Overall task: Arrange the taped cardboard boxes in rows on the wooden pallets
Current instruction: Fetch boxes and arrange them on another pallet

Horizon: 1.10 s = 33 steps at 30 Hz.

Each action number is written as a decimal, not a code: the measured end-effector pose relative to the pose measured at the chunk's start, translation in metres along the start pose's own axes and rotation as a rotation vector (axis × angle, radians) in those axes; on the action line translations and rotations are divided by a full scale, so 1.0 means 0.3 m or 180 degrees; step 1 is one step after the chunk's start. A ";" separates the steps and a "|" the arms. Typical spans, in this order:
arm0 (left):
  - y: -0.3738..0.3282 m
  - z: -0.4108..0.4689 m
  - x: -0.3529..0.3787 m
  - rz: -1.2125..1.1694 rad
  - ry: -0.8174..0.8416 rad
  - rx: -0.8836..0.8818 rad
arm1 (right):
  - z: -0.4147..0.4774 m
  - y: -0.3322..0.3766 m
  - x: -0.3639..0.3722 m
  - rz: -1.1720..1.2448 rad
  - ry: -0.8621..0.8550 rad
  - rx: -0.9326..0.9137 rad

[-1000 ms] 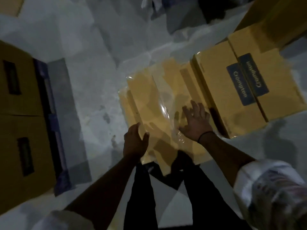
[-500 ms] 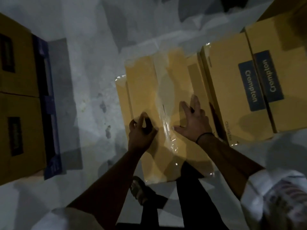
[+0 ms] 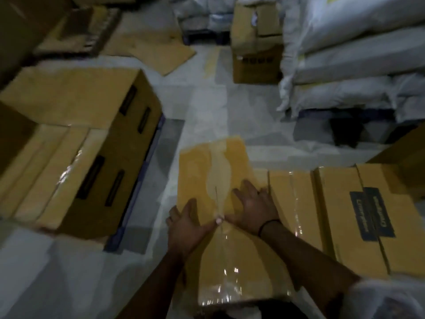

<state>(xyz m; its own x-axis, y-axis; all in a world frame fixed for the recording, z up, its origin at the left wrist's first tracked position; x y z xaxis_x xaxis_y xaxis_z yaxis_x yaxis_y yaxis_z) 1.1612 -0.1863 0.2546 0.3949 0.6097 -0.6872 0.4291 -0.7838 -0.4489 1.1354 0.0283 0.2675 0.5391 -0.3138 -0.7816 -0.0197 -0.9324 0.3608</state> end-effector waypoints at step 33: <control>1.395 0.013 -1.783 0.0032 -0.1780 -0.1082 | 0.485 2.310 0.189 0.0003 -0.0104 -0.1632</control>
<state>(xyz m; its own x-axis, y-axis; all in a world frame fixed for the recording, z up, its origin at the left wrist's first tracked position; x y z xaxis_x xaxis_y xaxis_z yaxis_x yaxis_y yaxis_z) 1.1263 -0.8409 0.4320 -0.0425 0.3776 -0.9250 0.6967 -0.6524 -0.2983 1.0300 -0.6616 0.3990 0.5125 -0.3277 -0.7937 0.3997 -0.7271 0.5583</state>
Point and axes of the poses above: each hand's wrist, its own z-axis towards the middle knuckle, its own x-axis out of the palm, y = z × x, the point moved 1 cm from there along z, towards the middle knuckle, and after that the axes turned 8 degrees about y, right-handed, at the moved point
